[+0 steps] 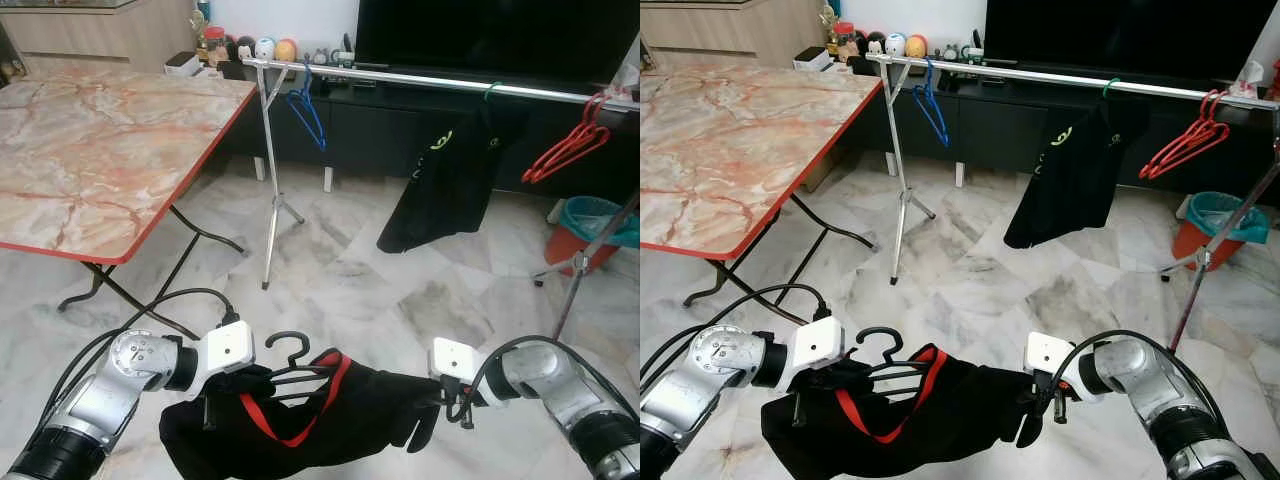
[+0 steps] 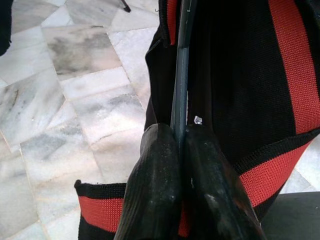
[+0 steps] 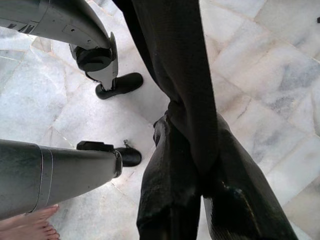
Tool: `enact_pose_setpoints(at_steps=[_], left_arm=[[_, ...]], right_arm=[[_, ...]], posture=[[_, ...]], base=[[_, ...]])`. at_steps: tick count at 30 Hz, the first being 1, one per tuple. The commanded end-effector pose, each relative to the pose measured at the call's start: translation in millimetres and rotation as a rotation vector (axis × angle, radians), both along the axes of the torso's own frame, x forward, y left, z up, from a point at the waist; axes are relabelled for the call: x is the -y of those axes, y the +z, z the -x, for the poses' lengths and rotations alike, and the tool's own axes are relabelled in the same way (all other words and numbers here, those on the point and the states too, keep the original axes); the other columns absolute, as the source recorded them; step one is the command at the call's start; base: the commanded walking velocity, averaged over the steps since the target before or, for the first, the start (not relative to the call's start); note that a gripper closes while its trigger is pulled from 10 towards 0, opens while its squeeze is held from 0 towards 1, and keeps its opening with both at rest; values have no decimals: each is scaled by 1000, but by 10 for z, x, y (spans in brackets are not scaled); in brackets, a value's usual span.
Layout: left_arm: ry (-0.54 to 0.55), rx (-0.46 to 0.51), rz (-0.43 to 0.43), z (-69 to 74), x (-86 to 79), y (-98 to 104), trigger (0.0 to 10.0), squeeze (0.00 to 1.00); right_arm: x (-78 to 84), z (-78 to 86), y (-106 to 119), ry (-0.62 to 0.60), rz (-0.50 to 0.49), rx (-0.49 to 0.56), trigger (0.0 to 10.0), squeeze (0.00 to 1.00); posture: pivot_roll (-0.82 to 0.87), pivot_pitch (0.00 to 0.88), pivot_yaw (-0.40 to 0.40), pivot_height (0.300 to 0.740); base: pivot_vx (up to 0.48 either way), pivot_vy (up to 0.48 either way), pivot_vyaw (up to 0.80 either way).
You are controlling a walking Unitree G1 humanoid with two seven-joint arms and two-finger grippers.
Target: Hang hanger
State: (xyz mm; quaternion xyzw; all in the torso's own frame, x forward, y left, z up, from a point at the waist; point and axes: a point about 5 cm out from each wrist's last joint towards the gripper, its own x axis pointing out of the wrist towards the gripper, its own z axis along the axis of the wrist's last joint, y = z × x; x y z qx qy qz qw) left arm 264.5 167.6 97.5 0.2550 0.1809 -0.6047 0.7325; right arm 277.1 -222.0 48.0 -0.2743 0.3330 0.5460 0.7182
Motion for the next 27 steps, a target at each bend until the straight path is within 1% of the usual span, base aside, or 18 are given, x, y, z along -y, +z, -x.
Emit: enact_pose_setpoints(at_steps=[1,5,10,12,15,17,18,19,20,21,22,24,25,26,27], left_arm=[[11,37,-1,-57,-12,58,10000,0],[20,37,-8,-54,-40,34,10000,0],[5,29,-72,-18,-109,-32,10000,0],[12,33,-93,-20,-142,-62,10000,0],[14,33,-100,-17,-143,-81,10000,0],[19,31,-89,-14,-136,-91,10000,0],[20,31,-84,-15,-131,-89,10000,0],[21,32,-82,-18,-125,-86,10000,0],[20,33,-81,-19,-122,-85,10000,0],[20,36,-77,-24,-117,-81,10000,0],[23,38,-67,-30,-112,-71,10000,0],[25,39,-60,-37,-110,-63,10000,0],[27,41,-56,-43,-110,-56,10000,0],[28,42,-51,-51,-111,-46,10000,0],[29,42,-49,-53,-112,-42,10000,0]], right_arm=[[-21,-48,87,19,-6,28,0,0],[3,-59,110,21,7,38,0,0],[37,-67,132,24,30,45,0,0],[56,-75,144,29,54,51,0,0],[65,-77,148,29,60,51,0,0],[61,-93,140,23,76,72,0,0],[60,-101,136,15,77,78,431,0],[58,-105,136,11,75,83,5765,0],[56,-107,136,9,72,84,5765,0],[34,-94,133,11,48,67,10000,1000],[10,-89,142,17,29,63,10000,1000],[5,-90,146,19,27,66,10000,1000],[7,-87,142,21,31,64,10000,86],[13,-75,131,31,40,60,10000,0],[17,-73,127,31,42,59,10000,0]], posture=[[94,0,-23,740],[90,0,-24,740],[91,0,-24,740],[88,0,-25,740],[89,0,-26,740],[88,0,-27,740],[88,0,-27,740],[89,0,-27,740],[89,0,-27,740],[90,0,-27,740],[89,0,-26,740],[89,0,-27,740],[89,0,-27,740],[89,0,-27,740],[89,0,-27,740]], base=[[0,0,0],[0,0,0],[0,0,0],[0,0,0],[0,0,0],[0,0,0],[0,0,0],[0,0,0],[0,0,0],[0,0,0],[0,0,0],[0,0,0],[0,0,0],[0,0,0],[0,0,0]])
